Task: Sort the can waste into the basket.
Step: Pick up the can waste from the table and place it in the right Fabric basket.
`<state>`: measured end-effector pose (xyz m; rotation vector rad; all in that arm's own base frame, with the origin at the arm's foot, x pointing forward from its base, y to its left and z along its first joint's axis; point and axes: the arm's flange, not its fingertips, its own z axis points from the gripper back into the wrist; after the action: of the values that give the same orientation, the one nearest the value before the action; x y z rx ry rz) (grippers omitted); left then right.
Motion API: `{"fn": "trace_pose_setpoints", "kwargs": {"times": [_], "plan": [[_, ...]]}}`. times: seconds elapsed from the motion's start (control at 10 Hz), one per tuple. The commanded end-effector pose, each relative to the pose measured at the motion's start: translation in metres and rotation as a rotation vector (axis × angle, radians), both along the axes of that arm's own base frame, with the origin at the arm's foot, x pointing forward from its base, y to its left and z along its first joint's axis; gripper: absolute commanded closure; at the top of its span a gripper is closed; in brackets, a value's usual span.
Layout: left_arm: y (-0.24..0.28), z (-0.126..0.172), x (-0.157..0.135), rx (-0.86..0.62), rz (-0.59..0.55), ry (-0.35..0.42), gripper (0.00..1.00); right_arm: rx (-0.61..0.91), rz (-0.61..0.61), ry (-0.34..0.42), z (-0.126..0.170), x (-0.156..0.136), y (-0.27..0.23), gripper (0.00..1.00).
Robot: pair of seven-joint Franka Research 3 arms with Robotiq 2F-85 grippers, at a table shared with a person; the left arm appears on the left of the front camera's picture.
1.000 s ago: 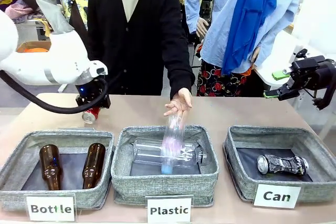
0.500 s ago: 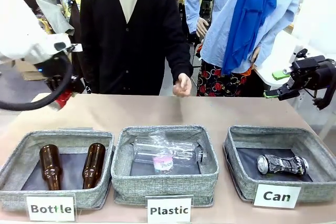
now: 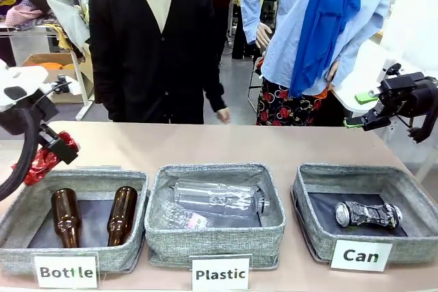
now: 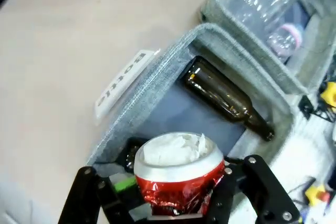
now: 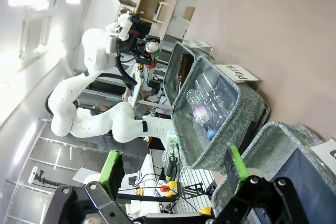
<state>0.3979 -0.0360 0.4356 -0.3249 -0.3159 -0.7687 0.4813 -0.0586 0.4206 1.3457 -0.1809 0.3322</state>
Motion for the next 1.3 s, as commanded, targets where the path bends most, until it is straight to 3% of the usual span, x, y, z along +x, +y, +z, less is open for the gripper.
{"fn": "trace_pose_setpoints", "kwargs": {"times": [0.0, 0.3, 0.4, 0.5, 0.7, 0.8, 1.0, 1.2], "plan": [[-0.003, 0.003, 0.009, 0.014, -0.014, 0.020, 1.00, -0.007, 0.015, -0.017, 0.001, -0.003, -0.001, 0.00], [-0.003, 0.003, 0.009, 0.014, -0.014, 0.020, 1.00, -0.007, 0.015, -0.017, 0.001, -0.003, -0.001, 0.00], [-0.004, -0.001, 0.004, 0.004, -0.013, 0.004, 0.93, -0.007, 0.015, -0.017, 0.001, -0.003, -0.001, 0.00], [-0.049, 0.013, 0.014, -0.041, -0.062, -0.056, 0.93, 0.000, 0.000, 0.000, 0.000, 0.000, 0.000, 0.00], [-0.162, 0.051, 0.035, -0.046, -0.263, -0.193, 0.93, -0.112, 0.063, 0.138, 0.032, -0.020, -0.006, 0.00], [-0.213, 0.062, 0.045, -0.058, -0.380, -0.229, 0.93, -0.168, 0.030, 0.147, 0.044, -0.035, -0.023, 0.00], [-0.315, 0.069, 0.066, -0.084, -0.567, -0.291, 0.93, -0.265, -0.099, 0.066, 0.078, -0.084, -0.066, 0.00], [-0.417, 0.066, 0.076, -0.161, -0.697, -0.350, 0.93, -0.329, -0.193, -0.003, 0.094, -0.130, -0.108, 0.00]]}}
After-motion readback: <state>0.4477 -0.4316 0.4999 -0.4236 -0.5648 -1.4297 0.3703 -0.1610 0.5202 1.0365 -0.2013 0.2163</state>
